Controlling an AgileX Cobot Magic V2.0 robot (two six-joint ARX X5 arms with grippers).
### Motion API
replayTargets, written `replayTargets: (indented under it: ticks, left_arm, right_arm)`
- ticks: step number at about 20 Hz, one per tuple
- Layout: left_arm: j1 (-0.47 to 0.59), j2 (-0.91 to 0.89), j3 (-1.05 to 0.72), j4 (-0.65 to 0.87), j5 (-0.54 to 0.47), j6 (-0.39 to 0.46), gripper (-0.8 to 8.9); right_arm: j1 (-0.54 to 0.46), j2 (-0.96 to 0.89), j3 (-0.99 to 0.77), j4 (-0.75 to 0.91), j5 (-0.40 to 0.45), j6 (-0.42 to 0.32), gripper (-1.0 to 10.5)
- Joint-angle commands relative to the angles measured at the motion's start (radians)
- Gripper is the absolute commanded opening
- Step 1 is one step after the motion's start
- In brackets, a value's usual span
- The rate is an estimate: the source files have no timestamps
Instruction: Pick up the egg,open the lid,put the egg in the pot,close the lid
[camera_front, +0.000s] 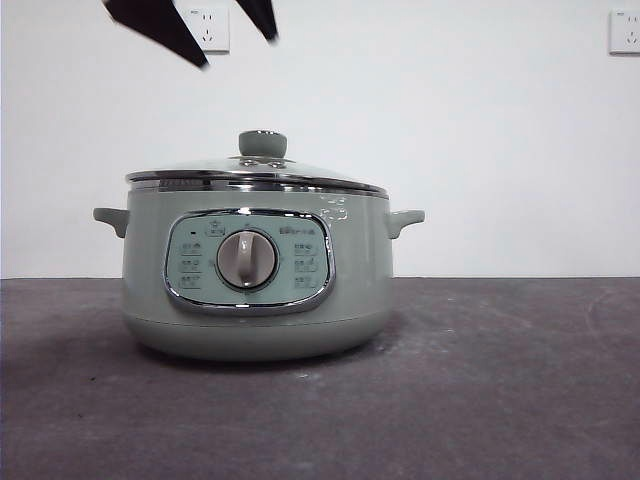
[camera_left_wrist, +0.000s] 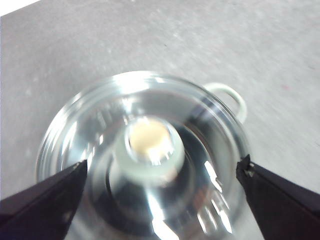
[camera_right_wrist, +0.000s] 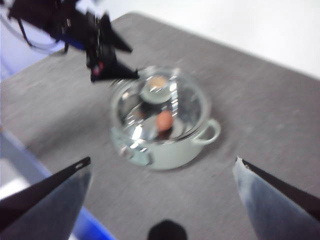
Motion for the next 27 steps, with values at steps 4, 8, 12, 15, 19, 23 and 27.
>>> replayTargets:
  ticks: [4,8,12,15,19,23,27]
  left_arm:
    - [0.001,-0.194,-0.004,-0.254,0.105,-0.006,5.01]
    - [0.001,-0.309,-0.004,-0.414,0.109,-0.003,3.43]
    - [0.001,-0.375,-0.004,-0.499,0.109,0.043,-0.08]
    - [0.001,-0.385,-0.004,-0.523,0.106,0.043,-0.04]
    - [0.001,-0.381,-0.004,-0.524,0.100,0.042,-0.04]
    - [0.001,-0.381,-0.004,-0.523,0.100,0.042,-0.04]
    - [0.001,-0.380,-0.004,-0.523,0.100,0.042,-0.04]
  right_arm:
    - [0.002,0.068,0.000,-0.098,-0.136,0.013,4.7]
    - [0.002,0.118,0.000,-0.119,-0.185,0.013,2.8]
    - [0.002,0.147,0.000,-0.119,-0.183,0.012,-0.1]
    - [0.002,0.151,0.000,-0.119,-0.176,0.014,0.0]
    - [0.002,0.137,0.000,-0.119,-0.176,0.019,0.0]
    - [0.002,0.127,0.000,-0.119,-0.176,0.019,0.0]
    - [0.002,0.120,0.000,-0.119,-0.176,0.019,0.0]
